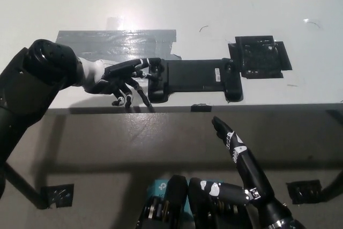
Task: A controller is being placed at the center of the desk near the left hand and the robot uses its left hand's index finger to press a button at the left area of the controller
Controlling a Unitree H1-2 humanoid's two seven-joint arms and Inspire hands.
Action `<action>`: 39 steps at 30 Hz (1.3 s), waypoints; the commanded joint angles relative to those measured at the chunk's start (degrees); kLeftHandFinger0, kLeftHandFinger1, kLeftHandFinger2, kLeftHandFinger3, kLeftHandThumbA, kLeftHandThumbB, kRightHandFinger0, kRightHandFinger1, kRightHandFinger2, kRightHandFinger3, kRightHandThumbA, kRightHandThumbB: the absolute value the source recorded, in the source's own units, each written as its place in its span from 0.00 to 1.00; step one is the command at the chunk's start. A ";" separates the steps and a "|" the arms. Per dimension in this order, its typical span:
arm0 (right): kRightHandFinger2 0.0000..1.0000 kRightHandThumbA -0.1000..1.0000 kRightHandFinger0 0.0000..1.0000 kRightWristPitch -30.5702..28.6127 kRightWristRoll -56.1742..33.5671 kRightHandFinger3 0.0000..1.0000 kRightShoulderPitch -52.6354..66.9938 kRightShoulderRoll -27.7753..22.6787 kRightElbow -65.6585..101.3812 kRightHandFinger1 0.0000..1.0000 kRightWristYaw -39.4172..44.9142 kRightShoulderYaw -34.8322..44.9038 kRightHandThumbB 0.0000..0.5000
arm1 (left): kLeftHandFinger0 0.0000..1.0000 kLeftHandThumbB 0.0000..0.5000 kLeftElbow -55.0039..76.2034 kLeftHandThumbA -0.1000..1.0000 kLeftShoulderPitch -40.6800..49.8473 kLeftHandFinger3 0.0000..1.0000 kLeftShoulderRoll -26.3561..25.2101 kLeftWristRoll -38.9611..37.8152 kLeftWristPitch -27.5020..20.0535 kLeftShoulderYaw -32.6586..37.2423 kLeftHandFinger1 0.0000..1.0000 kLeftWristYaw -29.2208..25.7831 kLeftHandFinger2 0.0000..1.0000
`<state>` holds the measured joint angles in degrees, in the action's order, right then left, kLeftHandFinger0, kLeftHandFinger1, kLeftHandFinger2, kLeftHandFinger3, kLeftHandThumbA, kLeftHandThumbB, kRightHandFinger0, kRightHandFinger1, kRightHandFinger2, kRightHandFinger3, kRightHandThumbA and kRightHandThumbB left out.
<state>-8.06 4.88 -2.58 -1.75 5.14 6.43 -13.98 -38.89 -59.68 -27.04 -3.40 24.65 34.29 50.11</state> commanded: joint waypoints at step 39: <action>1.00 0.91 1.00 -1.77 -2.40 1.00 1.31 0.62 -0.11 1.00 1.00 0.86 0.51 | 1.00 0.71 62.04 1.00 44.86 1.00 8.57 -6.19 -12.82 -29.81 1.00 -28.71 1.00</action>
<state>-8.07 4.84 -1.51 -1.79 2.88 6.93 -13.89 2.67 -31.68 -26.38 -21.73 24.60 16.01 42.90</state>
